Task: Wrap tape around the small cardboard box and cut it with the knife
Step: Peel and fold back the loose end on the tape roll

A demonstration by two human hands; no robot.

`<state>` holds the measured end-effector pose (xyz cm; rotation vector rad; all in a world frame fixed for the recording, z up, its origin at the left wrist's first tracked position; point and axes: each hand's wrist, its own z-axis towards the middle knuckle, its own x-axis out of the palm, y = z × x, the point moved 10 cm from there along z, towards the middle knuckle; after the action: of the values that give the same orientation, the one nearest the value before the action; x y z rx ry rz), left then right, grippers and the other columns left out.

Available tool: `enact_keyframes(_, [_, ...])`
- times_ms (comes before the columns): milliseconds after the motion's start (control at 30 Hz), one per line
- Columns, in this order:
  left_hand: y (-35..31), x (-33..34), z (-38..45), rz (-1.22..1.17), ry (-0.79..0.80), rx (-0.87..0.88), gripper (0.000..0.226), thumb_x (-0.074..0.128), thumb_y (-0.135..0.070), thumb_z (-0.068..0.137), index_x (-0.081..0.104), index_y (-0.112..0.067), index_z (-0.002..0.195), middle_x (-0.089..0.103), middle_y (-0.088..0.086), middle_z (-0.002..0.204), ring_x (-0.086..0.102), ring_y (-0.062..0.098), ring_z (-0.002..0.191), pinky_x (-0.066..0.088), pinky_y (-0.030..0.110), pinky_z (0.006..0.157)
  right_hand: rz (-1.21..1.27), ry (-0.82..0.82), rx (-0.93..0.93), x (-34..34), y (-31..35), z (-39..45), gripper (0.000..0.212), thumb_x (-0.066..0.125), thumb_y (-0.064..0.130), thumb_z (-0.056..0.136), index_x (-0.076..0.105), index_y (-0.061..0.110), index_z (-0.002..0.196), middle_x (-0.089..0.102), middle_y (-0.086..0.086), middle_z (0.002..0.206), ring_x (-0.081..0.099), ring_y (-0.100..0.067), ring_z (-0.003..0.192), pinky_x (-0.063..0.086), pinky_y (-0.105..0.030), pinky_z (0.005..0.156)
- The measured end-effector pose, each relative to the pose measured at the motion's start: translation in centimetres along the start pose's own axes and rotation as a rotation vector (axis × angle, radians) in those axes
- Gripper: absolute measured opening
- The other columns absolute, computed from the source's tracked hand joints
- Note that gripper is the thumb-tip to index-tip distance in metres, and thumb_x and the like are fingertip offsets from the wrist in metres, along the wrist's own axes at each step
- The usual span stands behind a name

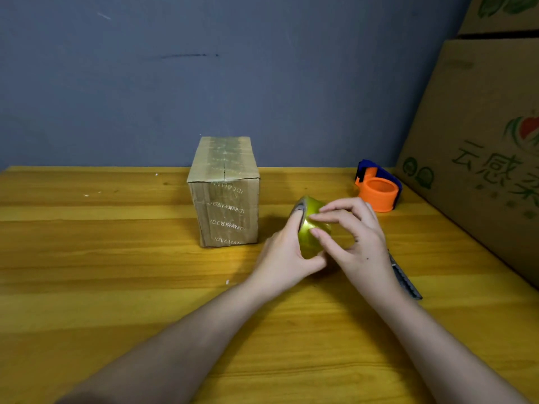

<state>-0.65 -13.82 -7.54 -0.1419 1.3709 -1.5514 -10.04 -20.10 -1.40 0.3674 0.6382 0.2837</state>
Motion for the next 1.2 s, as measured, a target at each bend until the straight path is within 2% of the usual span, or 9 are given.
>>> enact_keyframes(100, [0.1, 0.0, 0.1, 0.005, 0.000, -0.010, 0.080, 0.054, -0.053, 0.055, 0.039, -0.025, 0.129, 0.067, 0.006, 0.103, 0.063, 0.032, 0.095, 0.052, 0.042, 0.080, 0.027, 0.022, 0.040, 0.2, -0.3, 0.2, 0.016, 0.069, 0.023, 0.081, 0.071, 0.024, 0.097, 0.056, 0.005, 0.101, 0.052, -0.014, 0.099, 0.030, -0.011, 0.090])
enact_keyframes(267, [0.0, -0.1, 0.1, 0.010, 0.016, -0.017, 0.086, 0.055, -0.053, 0.056, 0.034, -0.031, 0.135, 0.067, 0.003, 0.111, 0.063, 0.030, 0.102, 0.052, 0.041, 0.084, 0.087, 0.055, 0.095, 0.6, -0.9, 0.4, 0.011, 0.069, 0.023, 0.082, 0.070, 0.023, 0.092, 0.053, 0.006, 0.098, 0.049, -0.012, 0.100, 0.035, -0.016, 0.085])
enact_keyframes(433, [-0.7, 0.0, 0.1, 0.059, 0.056, 0.003, 0.075, 0.054, -0.053, 0.056, 0.038, -0.033, 0.126, 0.067, 0.003, 0.102, 0.063, 0.033, 0.095, 0.052, 0.042, 0.080, 0.116, 0.050, 0.080, 0.3, -0.9, 0.1, 0.005, 0.068, 0.025, 0.081, 0.068, 0.023, 0.086, 0.053, 0.010, 0.100, 0.050, -0.011, 0.102, 0.039, -0.024, 0.083])
enact_keyframes(567, [-1.3, 0.1, 0.0, 0.140, 0.080, 0.034, 0.070, 0.061, -0.045, 0.063, 0.037, -0.032, 0.127, 0.068, 0.001, 0.100, 0.063, 0.031, 0.093, 0.051, 0.040, 0.079, 0.122, 0.000, 0.077, -0.4, -0.6, 0.2, 0.024, 0.070, 0.027, 0.078, 0.062, 0.030, 0.100, 0.055, 0.011, 0.101, 0.053, -0.012, 0.097, 0.043, -0.023, 0.072])
enact_keyframes(733, [-1.9, 0.0, -0.2, 0.220, 0.078, 0.066, 0.055, 0.064, -0.039, 0.068, 0.041, -0.029, 0.117, 0.067, 0.002, 0.084, 0.062, 0.032, 0.083, 0.051, 0.039, 0.071, 0.118, 0.005, 0.069, -0.7, -0.5, 0.4, 0.018, 0.067, 0.036, 0.078, 0.065, 0.031, 0.095, 0.057, 0.006, 0.098, 0.054, -0.017, 0.096, 0.042, -0.023, 0.070])
enact_keyframes(833, [-2.3, 0.1, -0.3, 0.272, 0.095, 0.089, 0.055, 0.065, -0.038, 0.071, 0.041, -0.029, 0.120, 0.064, -0.001, 0.081, 0.062, 0.030, 0.082, 0.049, 0.034, 0.069, 0.138, -0.014, 0.086, -1.1, -0.8, 0.4, 0.012, 0.072, 0.028, 0.078, 0.067, 0.028, 0.090, 0.058, 0.004, 0.094, 0.055, -0.017, 0.092, 0.041, -0.024, 0.070])
enact_keyframes(900, [-2.4, 0.2, -0.4, 0.286, 0.103, 0.100, 0.057, 0.064, -0.038, 0.071, 0.041, -0.028, 0.122, 0.063, -0.003, 0.082, 0.063, 0.030, 0.083, 0.048, 0.033, 0.070, 0.106, -0.009, 0.065, -1.1, -0.8, 0.4, 0.009, 0.071, 0.026, 0.080, 0.069, 0.024, 0.089, 0.058, 0.003, 0.093, 0.056, -0.017, 0.090, 0.040, -0.024, 0.071])
enact_keyframes(1067, [-2.4, 0.0, -0.3, 0.277, 0.103, 0.107, 0.060, 0.063, -0.039, 0.070, 0.041, -0.026, 0.124, 0.067, 0.002, 0.090, 0.063, 0.031, 0.086, 0.051, 0.038, 0.074, -0.080, -0.010, -0.025, -1.1, 0.1, 0.2, 0.020, 0.059, 0.032, 0.088, 0.068, 0.014, 0.091, 0.058, 0.002, 0.092, 0.052, -0.012, 0.089, 0.040, -0.021, 0.074])
enact_keyframes(1200, [-2.9, 0.0, -0.4, 0.316, 0.112, 0.124, 0.060, 0.064, -0.037, 0.071, 0.039, -0.024, 0.124, 0.067, 0.002, 0.087, 0.062, 0.031, 0.084, 0.050, 0.037, 0.074, -0.186, 0.003, -0.027, -0.5, 0.1, 0.1, 0.022, 0.051, 0.032, 0.091, 0.062, 0.012, 0.093, 0.056, 0.000, 0.095, 0.051, -0.015, 0.091, 0.042, -0.026, 0.073])
